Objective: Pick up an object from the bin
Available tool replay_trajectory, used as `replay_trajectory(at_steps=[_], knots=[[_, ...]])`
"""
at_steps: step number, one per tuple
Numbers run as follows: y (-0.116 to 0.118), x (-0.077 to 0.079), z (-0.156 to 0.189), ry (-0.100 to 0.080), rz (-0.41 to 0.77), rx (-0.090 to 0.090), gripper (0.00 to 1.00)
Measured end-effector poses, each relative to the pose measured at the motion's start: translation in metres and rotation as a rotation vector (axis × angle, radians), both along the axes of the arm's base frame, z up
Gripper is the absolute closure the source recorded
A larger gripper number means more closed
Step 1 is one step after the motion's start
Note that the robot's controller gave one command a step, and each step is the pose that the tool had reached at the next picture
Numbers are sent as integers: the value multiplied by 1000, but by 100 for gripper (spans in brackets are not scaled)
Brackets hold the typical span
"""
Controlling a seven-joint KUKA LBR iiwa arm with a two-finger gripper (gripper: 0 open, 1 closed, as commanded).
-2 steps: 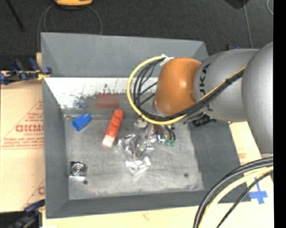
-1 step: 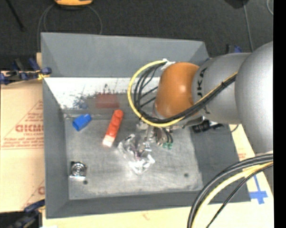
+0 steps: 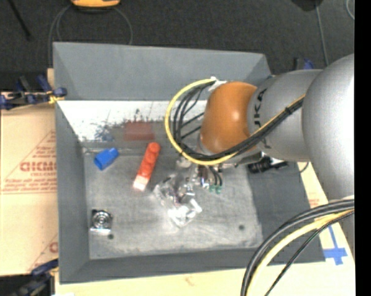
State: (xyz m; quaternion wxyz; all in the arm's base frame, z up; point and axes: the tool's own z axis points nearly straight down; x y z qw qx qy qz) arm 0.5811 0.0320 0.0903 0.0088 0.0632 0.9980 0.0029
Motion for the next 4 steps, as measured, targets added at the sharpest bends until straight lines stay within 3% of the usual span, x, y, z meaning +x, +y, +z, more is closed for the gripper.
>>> replay_trajectory(at_steps=[1, 4], knots=[[1, -3, 0, 21, -1, 3, 100], [0, -1, 50, 15, 3, -4, 100]])
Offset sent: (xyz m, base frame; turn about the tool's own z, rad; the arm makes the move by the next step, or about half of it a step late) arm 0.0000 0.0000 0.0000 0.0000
